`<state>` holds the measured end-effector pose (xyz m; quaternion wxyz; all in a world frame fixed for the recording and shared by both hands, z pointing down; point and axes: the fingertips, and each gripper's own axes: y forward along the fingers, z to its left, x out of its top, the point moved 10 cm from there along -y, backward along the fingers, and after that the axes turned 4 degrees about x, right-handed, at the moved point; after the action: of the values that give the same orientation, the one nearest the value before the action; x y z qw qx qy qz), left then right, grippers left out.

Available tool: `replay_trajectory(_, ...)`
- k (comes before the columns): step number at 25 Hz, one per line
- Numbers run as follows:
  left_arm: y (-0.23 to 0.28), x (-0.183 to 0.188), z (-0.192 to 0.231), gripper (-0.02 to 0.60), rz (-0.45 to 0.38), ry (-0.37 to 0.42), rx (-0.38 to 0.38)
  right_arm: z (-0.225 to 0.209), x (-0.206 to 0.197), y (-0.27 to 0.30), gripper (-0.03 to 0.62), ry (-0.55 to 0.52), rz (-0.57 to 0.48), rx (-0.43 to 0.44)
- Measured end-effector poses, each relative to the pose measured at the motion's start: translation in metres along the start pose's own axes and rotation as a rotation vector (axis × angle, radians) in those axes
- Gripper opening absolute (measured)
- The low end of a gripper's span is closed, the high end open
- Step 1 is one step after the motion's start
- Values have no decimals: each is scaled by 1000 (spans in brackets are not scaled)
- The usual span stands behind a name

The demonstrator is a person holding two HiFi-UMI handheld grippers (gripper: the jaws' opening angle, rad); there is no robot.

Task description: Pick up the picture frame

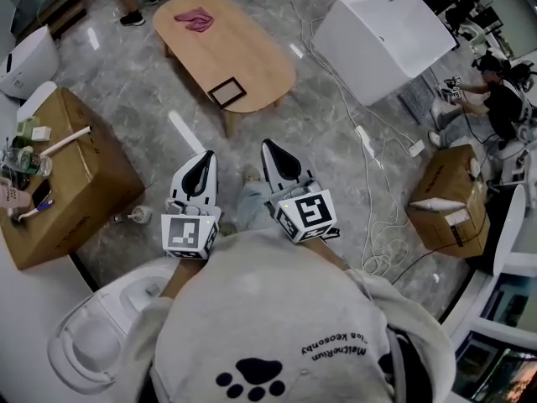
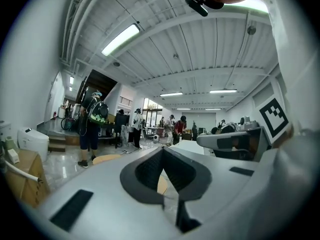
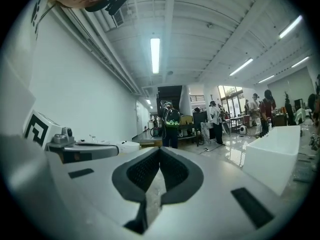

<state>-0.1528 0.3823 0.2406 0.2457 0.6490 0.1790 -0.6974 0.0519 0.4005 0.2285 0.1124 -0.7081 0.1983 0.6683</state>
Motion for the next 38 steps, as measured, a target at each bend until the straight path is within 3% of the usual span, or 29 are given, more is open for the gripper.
replay_trajectory(11, 118, 13, 7, 8, 7, 2, 126, -104, 17, 94, 9, -11, 36, 175)
replay_trajectory(18, 166, 16, 2, 8, 25, 13, 208, -159, 18, 131, 9, 13, 42, 243)
replay_trajectory(27, 176, 15, 12, 8, 73, 9, 280, -178, 13, 158, 9, 58, 67, 282)
replay_trajectory(38, 204, 4, 51, 8, 99, -39, 263, -182, 8, 199, 9, 49, 112, 274)
